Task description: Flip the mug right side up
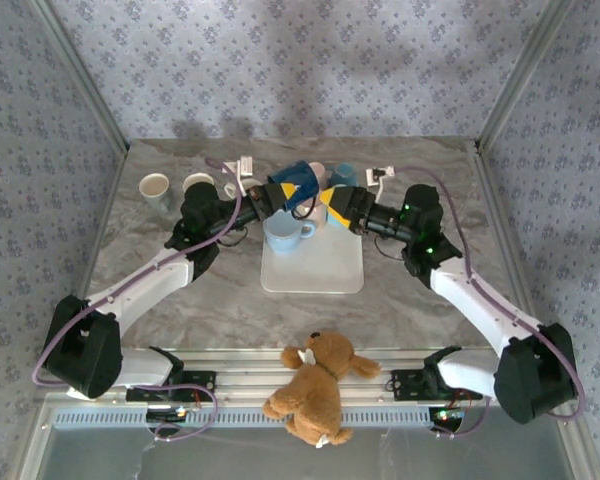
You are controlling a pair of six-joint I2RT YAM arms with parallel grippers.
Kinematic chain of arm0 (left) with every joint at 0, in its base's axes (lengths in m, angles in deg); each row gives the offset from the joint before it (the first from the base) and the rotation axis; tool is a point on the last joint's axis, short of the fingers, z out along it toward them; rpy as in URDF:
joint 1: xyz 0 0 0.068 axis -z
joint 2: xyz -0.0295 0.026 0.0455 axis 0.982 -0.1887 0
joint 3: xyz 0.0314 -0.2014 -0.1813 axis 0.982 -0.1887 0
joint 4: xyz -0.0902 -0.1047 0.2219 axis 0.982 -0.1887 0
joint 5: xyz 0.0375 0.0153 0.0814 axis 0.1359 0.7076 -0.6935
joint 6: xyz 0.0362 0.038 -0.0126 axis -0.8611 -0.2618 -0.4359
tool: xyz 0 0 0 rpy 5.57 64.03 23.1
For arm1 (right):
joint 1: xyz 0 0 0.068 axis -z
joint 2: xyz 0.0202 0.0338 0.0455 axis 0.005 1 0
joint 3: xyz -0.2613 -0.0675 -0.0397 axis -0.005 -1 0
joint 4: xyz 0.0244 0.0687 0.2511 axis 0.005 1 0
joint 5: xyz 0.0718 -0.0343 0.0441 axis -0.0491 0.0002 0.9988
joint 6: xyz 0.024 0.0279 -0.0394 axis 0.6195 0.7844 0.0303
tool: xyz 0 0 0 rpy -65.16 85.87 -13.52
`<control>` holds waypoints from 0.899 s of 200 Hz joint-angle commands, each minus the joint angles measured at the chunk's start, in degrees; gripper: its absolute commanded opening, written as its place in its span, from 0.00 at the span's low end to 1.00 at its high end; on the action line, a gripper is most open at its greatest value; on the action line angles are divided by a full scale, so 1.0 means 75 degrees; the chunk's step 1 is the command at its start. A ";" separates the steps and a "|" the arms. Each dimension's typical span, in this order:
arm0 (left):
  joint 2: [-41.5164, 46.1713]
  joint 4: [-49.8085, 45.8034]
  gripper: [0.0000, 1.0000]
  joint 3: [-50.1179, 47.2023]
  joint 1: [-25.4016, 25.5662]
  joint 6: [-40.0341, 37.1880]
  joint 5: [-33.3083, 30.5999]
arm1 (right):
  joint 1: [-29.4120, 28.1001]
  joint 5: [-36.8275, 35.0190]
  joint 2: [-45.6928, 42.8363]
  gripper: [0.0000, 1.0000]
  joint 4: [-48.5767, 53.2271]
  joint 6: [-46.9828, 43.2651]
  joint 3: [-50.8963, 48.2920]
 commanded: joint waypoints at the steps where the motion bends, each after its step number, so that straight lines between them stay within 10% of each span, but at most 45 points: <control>1: 0.0244 0.0229 0.00 0.0343 -0.0115 -0.0372 0.0149 | 0.0273 -0.0398 -0.0424 1.00 0.1896 -0.1279 0.0308; 56: 0.0745 -0.5948 0.00 0.2226 -0.0026 -0.3769 -0.0164 | 0.0385 -0.1412 -0.0743 0.92 0.5314 -0.4307 0.1427; 107: 0.0644 -1.0119 0.00 0.4038 -0.0021 -0.5775 -0.2480 | 0.0410 -0.1607 -0.0527 0.88 0.6225 -0.5006 0.1918; 180: -0.0348 -1.2965 0.00 0.5384 -0.0069 -0.6349 -0.5326 | 0.0461 -0.1195 0.0047 0.87 0.6371 -0.5175 0.2229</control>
